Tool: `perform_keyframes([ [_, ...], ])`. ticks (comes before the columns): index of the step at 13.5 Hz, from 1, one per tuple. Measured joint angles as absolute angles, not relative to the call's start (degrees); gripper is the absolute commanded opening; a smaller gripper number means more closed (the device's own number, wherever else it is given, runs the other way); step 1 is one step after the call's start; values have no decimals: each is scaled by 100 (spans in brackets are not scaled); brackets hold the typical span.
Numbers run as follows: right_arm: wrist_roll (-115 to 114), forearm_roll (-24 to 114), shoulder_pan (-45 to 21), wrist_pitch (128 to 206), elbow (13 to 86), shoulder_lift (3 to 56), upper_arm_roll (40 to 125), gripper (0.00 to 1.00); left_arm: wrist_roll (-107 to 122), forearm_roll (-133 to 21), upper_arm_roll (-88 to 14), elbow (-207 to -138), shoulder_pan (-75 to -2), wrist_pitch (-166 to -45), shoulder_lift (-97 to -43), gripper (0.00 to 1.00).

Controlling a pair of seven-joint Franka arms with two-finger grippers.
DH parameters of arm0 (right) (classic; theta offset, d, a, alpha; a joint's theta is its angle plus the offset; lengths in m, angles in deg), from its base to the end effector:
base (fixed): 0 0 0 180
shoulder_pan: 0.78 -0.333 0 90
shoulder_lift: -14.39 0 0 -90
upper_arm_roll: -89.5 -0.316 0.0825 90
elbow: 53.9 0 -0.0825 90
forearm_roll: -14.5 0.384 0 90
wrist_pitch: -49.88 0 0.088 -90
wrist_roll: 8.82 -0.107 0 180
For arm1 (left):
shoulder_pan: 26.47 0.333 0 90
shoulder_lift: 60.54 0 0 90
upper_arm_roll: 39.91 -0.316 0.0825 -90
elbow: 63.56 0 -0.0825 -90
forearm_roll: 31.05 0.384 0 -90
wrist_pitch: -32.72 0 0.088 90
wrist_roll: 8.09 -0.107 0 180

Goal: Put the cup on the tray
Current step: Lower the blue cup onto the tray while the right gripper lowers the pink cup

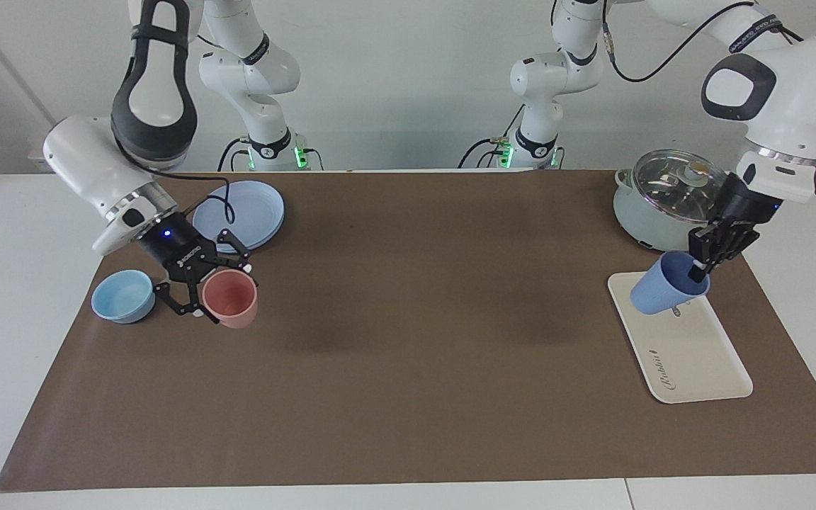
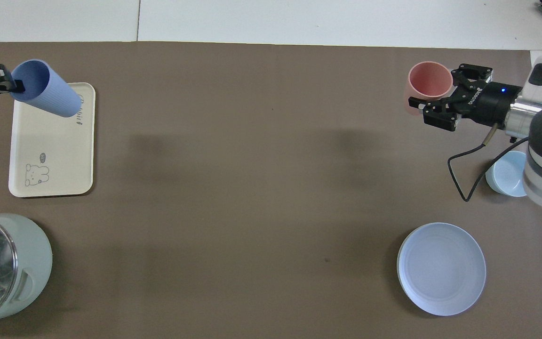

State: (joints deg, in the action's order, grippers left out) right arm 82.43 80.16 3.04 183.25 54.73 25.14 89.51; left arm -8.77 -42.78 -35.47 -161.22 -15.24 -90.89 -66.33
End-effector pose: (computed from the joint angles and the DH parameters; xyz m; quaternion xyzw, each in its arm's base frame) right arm 0.6310 -0.0264 0.4379 -0.8251 -0.3439 -0.3911 0.2192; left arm 0.6226 0.0679 0.5609 0.9754 0.0938 0.1801 0.0859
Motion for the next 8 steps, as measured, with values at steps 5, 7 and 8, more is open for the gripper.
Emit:
perform_keyframes([
  [5, 9873, 9469, 1158, 17330, 5404, 3524, 8952, 0, -1080, -4278, -3540, -16898, -972, -9991, -6805, 0],
  [7, 10327, 9649, 1424, 17015, 5243, 3946, 8952, 0, -1088, -4278, -3536, -16974, -933, -10386, -7080, 0],
  [8, 10405, 9674, 1471, 16959, 5177, 4081, 8951, 0, -1092, -4278, -3535, -16979, -905, -10524, -7210, 0],
])
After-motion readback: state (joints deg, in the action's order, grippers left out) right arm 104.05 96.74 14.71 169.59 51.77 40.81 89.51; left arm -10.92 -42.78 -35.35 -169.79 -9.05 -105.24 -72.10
